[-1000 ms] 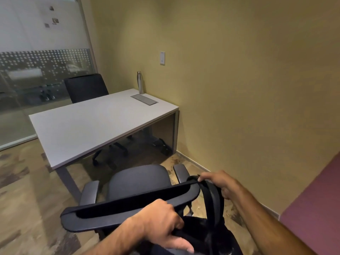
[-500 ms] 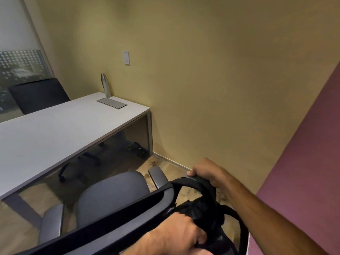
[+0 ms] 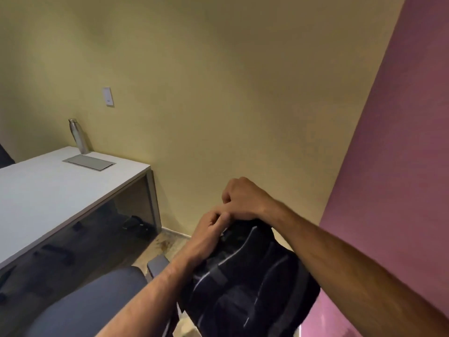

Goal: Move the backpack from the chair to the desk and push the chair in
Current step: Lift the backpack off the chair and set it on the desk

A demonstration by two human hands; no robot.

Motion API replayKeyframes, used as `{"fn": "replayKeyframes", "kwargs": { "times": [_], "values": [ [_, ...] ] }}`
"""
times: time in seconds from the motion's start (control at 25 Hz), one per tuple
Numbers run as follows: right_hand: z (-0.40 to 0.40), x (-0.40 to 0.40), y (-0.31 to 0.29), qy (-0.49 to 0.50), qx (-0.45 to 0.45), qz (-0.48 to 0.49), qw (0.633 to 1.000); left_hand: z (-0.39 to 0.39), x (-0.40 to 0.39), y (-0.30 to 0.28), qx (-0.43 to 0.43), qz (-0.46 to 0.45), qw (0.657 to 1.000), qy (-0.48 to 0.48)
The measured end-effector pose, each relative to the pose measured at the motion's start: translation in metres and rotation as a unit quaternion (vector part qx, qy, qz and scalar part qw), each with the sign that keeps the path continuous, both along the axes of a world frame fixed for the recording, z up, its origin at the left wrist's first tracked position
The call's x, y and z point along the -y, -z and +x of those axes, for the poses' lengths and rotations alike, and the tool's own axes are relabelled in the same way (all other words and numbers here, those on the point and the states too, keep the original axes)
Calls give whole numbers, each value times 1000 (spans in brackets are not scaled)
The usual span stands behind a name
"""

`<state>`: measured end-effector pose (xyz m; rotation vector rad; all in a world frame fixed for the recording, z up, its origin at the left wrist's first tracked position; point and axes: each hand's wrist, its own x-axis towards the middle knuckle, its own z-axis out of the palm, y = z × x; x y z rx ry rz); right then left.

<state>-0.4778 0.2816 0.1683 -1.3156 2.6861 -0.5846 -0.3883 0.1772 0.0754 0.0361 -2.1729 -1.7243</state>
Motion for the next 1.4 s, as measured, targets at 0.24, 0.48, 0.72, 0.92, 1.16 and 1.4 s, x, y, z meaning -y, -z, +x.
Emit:
{"fn": "replayKeyframes", "kwargs": {
  "times": [0.24,0.48,0.72,0.92,1.16,1.4],
  "values": [
    [-51,-5,-4,44,15,-151,987,-60,-11,-22,-23,70,997,26],
    [-80,-32,29,123,205,-382,893,-97,-21,-25,-70,131,988,-41],
    [-101,-152,119,274,277,-335,858,-103,-14,-36,-79,200,975,-59],
    [-89,-188,164,207,454,-372,782,-100,-27,-50,-126,222,966,-31],
    [-78,-170,164,186,417,-329,827,-100,-18,-53,-128,206,969,-42],
    [-76,-118,148,297,359,-414,782,-101,20,-57,-140,205,968,-26]
  ]
}}
